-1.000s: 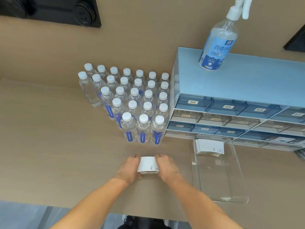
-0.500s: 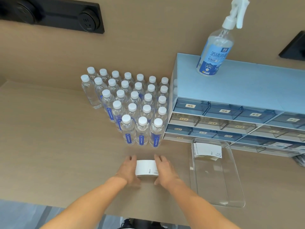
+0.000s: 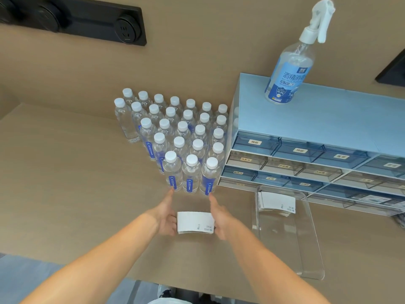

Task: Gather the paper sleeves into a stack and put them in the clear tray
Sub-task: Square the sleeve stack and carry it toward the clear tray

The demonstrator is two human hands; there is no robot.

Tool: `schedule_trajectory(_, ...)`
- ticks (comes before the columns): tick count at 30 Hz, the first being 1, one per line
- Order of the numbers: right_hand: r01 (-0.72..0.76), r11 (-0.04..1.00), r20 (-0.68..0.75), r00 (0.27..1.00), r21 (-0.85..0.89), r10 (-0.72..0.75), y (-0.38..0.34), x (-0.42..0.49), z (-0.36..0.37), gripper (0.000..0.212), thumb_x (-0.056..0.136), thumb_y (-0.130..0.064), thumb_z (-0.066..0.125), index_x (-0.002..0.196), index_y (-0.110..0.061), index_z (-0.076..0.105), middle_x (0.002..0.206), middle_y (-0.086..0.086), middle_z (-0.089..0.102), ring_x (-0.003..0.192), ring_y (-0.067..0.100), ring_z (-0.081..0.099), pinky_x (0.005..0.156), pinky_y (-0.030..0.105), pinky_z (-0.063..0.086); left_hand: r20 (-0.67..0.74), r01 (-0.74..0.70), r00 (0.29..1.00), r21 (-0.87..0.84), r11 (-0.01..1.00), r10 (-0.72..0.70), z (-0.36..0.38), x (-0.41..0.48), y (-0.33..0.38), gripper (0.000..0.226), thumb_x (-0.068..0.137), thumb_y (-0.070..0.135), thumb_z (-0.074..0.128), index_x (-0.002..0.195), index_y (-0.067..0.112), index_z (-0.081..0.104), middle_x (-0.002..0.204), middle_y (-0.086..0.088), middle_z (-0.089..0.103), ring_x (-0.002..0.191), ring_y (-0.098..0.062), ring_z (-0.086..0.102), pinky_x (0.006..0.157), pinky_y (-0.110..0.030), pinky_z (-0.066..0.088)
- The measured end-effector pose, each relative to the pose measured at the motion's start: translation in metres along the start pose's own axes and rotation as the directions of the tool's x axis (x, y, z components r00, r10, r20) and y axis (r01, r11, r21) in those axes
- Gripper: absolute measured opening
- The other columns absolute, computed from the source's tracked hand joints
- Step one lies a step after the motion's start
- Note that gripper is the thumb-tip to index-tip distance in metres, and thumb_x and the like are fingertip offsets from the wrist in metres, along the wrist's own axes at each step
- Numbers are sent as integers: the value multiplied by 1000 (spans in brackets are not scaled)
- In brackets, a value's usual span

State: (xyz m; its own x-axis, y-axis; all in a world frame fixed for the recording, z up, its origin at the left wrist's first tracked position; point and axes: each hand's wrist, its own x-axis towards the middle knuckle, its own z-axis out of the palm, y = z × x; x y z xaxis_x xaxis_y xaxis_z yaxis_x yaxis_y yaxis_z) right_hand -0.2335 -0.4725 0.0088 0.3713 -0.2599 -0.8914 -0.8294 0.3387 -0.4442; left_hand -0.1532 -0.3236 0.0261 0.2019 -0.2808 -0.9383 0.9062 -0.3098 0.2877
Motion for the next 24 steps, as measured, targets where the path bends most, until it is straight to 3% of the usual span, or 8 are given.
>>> schedule_trajectory(2,23,999,-45,999,-47,-25,5,4,7,93,82,-81,33,147,-15,34,145,9,50,129,29,51,112,44,36,-41,-23,999,33,999,24,7,-1,-6,111,84,84,27,141,-11,39,103,-24,68,91,-32,67,79,-43,48)
schedule_trajectory(7,54,998,-71,996,-15,-55,12,7,4,96,77,-81,42,144,-12,36,140,9,54,126,30,54,110,45,40,-39,-29,999,76,997,32,-1,11,-11,110,85,83,27,142,-10,39,133,-25,59,124,-36,56,119,-46,23)
schedule_trajectory(11,71,992,-64,995,-107,-78,12,10,-3,96,77,-80,46,143,-9,39,133,9,58,122,30,56,109,42,40,29,-17,999,92,996,15,-3,11,-6,112,85,84,25,147,-9,33,130,-23,60,115,-33,59,114,-42,30)
schedule_trajectory(14,162,909,-81,975,-385,-209,6,7,-14,96,78,-77,52,144,-7,40,144,9,50,131,28,47,100,32,36,-44,-100,992,286,953,117,-2,11,-4,108,79,85,43,153,8,29,124,-11,59,107,-25,59,104,-33,35)
schedule_trajectory(16,287,733,-11,928,-617,-372,3,5,-22,95,74,-70,66,142,-9,41,142,7,52,130,25,48,89,26,37,-84,-207,945,595,777,317,0,11,-5,109,70,79,64,152,15,32,145,-6,49,130,-24,49,107,-32,37)
schedule_trajectory(18,360,488,134,889,-796,-437,0,2,-24,85,67,-60,77,132,-13,49,132,7,57,119,24,54,82,25,40,-2,-239,866,877,418,499,0,13,-10,100,64,68,78,143,17,44,142,-2,53,128,-21,51,103,-30,45)
schedule_trajectory(20,372,310,227,881,-875,-415,0,0,-21,75,64,-51,83,121,-13,52,124,8,55,111,25,54,81,29,44,100,-203,839,969,138,535,5,19,-19,97,63,57,83,143,19,42,139,-2,53,129,-22,50,103,-32,46)
schedule_trajectory(24,362,77,298,855,-929,-424,3,0,-10,63,68,-32,85,118,-12,52,123,7,52,116,28,53,89,37,48,146,-122,827,989,-81,543,12,35,-32,66,70,32,81,124,16,47,126,-7,56,118,-28,57,93,-36,51)
